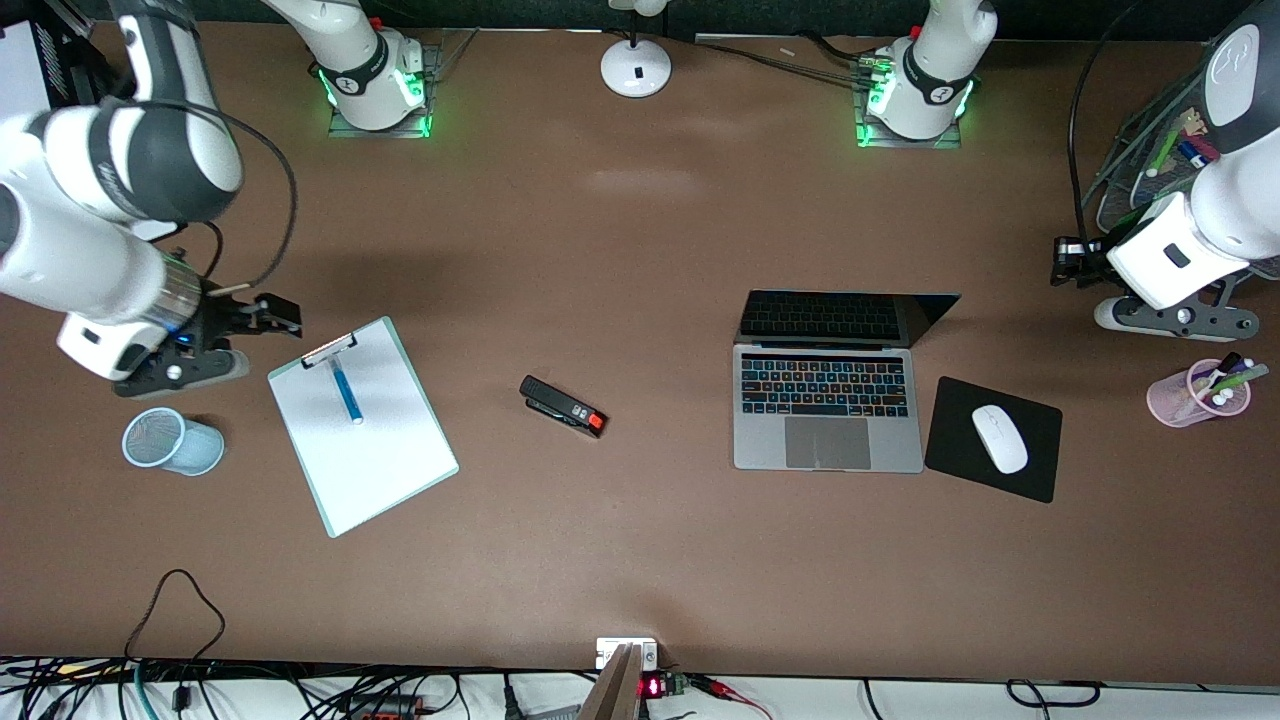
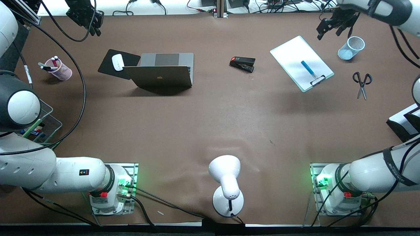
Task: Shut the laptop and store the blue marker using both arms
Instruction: 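Reach the right gripper down to the blue marker on the clipboard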
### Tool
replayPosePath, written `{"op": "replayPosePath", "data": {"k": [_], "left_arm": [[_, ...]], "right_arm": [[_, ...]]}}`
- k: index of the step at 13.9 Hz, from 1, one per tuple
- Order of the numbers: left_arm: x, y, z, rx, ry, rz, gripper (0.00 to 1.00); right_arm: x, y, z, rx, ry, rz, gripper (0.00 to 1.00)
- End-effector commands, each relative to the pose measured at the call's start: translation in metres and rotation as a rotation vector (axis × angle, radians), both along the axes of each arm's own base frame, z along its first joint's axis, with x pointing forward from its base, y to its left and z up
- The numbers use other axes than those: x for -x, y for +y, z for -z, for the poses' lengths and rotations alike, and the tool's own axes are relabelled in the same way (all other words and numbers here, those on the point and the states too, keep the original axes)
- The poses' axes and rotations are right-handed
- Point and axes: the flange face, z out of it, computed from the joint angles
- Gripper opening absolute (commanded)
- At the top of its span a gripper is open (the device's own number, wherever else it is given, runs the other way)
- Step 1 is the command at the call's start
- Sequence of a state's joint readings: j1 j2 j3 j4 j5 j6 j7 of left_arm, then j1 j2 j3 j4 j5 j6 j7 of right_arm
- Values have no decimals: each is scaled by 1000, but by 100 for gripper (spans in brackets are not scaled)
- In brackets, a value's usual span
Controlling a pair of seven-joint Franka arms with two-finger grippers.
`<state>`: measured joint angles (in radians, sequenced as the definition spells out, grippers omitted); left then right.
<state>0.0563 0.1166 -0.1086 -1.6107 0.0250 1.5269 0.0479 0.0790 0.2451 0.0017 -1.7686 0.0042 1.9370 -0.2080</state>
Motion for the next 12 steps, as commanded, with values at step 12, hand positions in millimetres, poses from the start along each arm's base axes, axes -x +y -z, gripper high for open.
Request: {"op": "replayPosePath", "data": {"k": [12], "left_arm": [[10, -21, -8, 18, 43, 41, 0]], "right_arm": [[-36, 7, 157, -9, -37, -292, 84]]}}
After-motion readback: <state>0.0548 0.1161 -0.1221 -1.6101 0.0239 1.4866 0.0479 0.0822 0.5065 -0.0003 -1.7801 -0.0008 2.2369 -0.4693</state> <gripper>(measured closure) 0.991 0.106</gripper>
